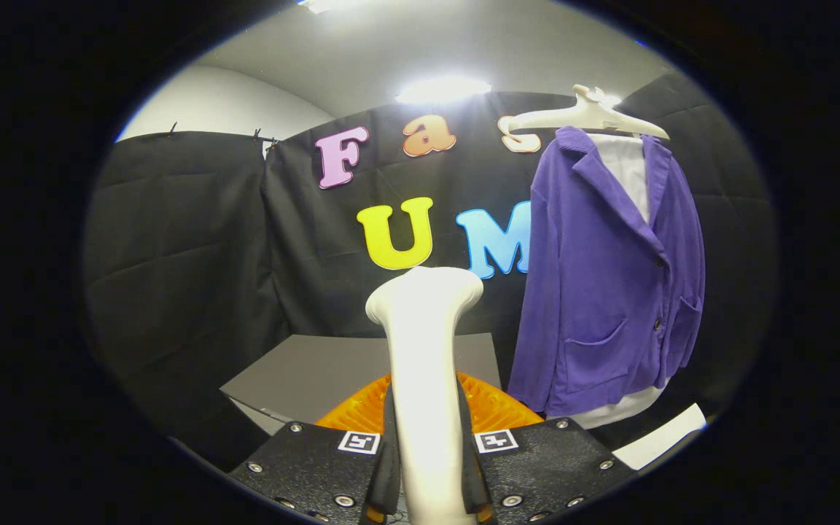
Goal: Iron the clothes twice with a garment steamer, once on the left side and once on the right side.
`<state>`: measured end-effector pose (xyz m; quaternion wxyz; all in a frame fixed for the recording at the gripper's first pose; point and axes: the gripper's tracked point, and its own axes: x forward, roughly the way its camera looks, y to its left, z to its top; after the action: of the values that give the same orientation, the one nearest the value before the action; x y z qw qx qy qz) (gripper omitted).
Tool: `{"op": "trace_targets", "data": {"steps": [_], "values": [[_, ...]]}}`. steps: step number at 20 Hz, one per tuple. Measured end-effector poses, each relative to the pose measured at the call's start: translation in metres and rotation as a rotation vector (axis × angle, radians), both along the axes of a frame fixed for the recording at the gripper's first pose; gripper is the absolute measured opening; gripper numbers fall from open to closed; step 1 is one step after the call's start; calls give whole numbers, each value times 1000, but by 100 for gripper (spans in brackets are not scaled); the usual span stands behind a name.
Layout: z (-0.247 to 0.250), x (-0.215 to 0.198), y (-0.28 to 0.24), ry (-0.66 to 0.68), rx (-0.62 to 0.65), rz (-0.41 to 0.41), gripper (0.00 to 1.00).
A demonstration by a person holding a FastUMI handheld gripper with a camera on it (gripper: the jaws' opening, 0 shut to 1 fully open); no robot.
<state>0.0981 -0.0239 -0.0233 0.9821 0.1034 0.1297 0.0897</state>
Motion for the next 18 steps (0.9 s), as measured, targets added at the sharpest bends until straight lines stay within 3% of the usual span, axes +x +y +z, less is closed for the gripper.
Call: {"op": "trace_targets", "data": {"steps": [4, 9, 18], "values": [[7, -33, -32, -47, 10, 18, 33], [10, -51, -73, -67, 44, -20, 33], [44, 3, -114, -131, 69, -121, 33]]}}
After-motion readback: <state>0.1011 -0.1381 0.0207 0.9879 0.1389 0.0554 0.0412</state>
